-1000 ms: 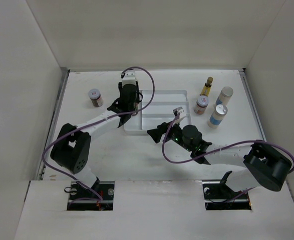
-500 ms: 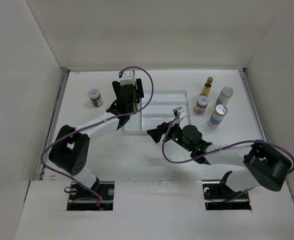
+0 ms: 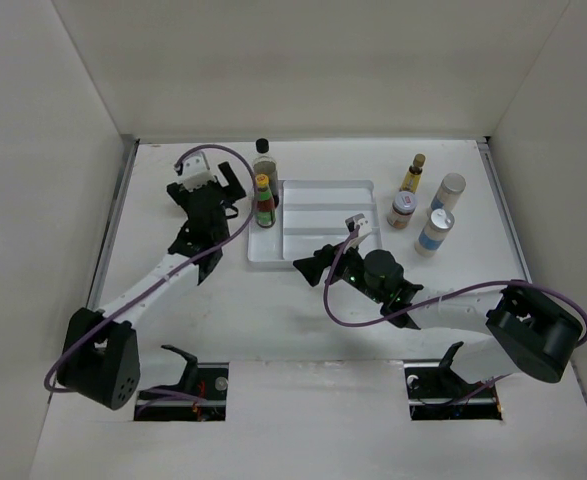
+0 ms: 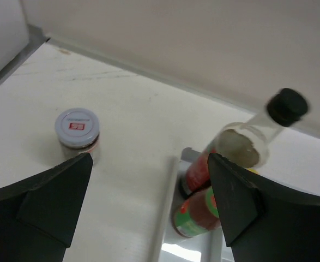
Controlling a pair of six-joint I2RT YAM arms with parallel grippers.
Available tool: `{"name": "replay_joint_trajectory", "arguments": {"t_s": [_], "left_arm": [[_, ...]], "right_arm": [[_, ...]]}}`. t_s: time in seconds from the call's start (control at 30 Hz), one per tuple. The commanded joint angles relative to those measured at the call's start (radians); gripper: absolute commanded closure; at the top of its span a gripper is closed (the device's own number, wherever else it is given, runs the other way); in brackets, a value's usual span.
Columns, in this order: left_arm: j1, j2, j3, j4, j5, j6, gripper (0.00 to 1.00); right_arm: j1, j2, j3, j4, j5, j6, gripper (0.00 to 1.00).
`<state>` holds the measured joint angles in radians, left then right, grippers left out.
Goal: Organize the condiment bottles
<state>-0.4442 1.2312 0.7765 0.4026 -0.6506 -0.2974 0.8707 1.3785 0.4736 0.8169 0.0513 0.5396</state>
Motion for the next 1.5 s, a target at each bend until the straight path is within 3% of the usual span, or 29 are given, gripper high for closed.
{"name": "replay_joint_trajectory", "arguments": {"t_s": [0.0, 0.2, 0.37, 0.67, 0.97, 1.27, 1.47], "left_arm": [[0.09, 0.045, -0.02, -0.062, 0.028, -0.117, 0.12], [0.253, 0.25, 0.091, -0.077, 0.106, -0.163, 0.1], [0.307, 0.388, 0.213, -0.097, 0.132, -0.164, 0.1], [0.347, 0.54, 0.349, -0.11, 0.135, -0.144, 0.11], [0.355, 0.588, 0.368, -0.13, 0.132, -0.147, 0.15], [0.362, 0.548, 0.345, -0.137, 0.127, -0.141, 0.12], [0.388, 0.611, 0.385, -0.172, 0.16, -0.141, 0.21]], "right_arm": [[-0.003, -0.002, 0.008, 0.054, -0.013, 0.008, 0.16], [-0.003, -0.004, 0.01, 0.054, -0.013, 0.01, 0.11], [0.003, 0.007, 0.017, 0.059, -0.019, -0.001, 0.1], [0.082, 0.025, 0.043, 0.1, -0.18, -0.039, 0.12], [0.242, 0.065, 0.088, 0.094, -0.321, -0.167, 0.1], [0.259, 0.079, 0.1, 0.071, -0.338, -0.179, 0.09], [0.259, 0.077, 0.105, 0.059, -0.304, -0.187, 0.09]]}}
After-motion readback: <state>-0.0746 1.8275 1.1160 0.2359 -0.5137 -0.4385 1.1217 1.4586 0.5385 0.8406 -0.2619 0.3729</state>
